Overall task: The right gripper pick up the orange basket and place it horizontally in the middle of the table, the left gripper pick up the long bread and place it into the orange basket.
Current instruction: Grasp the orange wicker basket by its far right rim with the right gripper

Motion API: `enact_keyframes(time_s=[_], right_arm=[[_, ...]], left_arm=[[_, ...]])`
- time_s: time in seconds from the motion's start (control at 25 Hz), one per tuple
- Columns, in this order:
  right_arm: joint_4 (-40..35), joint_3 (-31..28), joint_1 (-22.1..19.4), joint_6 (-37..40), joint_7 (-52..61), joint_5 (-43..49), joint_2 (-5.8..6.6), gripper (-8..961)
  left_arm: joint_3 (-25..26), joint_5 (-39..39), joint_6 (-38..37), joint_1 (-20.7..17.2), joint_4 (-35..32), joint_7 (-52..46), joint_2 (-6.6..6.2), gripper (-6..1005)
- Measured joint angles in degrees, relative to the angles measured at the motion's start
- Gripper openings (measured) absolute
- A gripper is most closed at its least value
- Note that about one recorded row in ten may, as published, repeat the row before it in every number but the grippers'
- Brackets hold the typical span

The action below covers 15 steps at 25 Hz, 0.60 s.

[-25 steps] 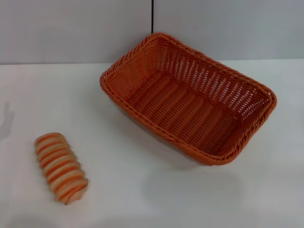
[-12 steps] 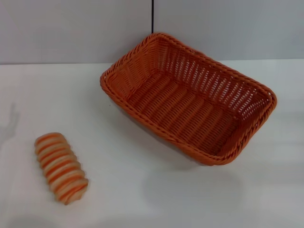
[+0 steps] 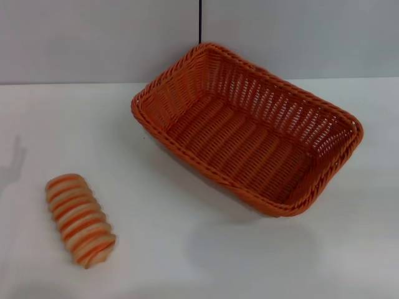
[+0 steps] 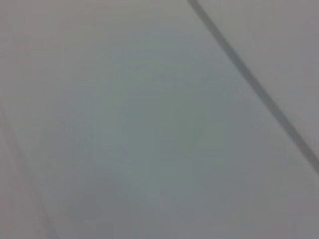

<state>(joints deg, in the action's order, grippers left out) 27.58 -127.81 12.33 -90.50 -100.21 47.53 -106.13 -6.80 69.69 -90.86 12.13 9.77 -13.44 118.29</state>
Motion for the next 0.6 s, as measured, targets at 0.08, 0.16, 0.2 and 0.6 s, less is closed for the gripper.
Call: enact_keyframes(time_s=[0.08, 0.16, 0.2, 0.6], right_arm=[[7.11, -0.17, -0.02, -0.90, 6.37, 3.05, 1.86, 407], [12.42, -1.33, 0.28, -0.86, 11.53, 6.91, 2.92, 407], [12.42, -1.33, 0.28, -0.86, 11.53, 6.91, 2.92, 407], [29.24, -11.14, 10.44, -7.38, 34.84, 36.45, 5.86, 415]], left_arm=[[0.23, -0.01, 0.04, 0.04, -0.02, -0.12, 0.00, 801], [0.24, 0.00, 0.05, 0.04, -0.02, -0.38, 0.00, 801], [0.23, 0.00, 0.06, 0.05, -0.02, -0.72, 0.01, 801], [-0.05, 0.01, 0.07, -0.37, -0.01, -2.36, 0.00, 801]])
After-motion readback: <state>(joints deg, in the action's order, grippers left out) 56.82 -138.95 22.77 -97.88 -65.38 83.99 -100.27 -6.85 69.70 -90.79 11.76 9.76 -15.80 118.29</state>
